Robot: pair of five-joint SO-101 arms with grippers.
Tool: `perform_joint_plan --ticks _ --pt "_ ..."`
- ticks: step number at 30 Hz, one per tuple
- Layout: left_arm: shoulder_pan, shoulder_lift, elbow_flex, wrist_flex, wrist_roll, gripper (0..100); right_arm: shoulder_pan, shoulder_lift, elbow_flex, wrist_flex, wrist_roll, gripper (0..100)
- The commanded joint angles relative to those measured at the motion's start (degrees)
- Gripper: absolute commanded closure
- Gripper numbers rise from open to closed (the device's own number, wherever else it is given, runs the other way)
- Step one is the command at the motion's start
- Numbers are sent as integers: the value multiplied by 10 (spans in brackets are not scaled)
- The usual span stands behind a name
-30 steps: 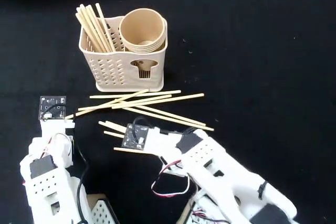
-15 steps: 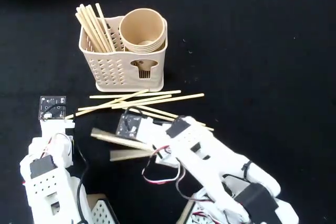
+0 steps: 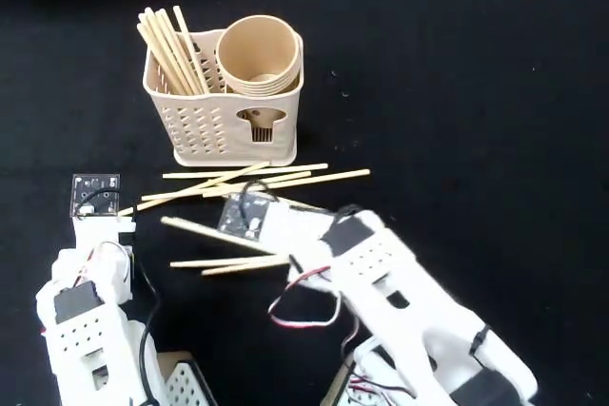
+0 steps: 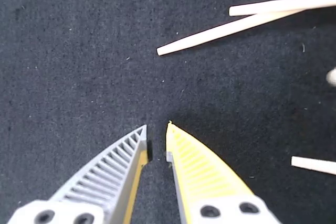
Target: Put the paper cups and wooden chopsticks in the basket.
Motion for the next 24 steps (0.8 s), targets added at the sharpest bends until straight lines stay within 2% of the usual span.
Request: perform_joint_plan --ticks 1,9,14,20,24 --pt "3 2 -1 -11 -1 917 54 -19 -6 -11 25 986" --pt "3 2 -1 -11 -1 917 62 -19 33 -6 43 975" --pt "3 2 -1 -11 -1 917 61 -22 29 24 43 826" --pt "3 2 -1 -11 -1 917 61 -23 -35 51 38 853" --pt "3 2 -1 -11 -1 917 53 -20 -80 48 -19 853"
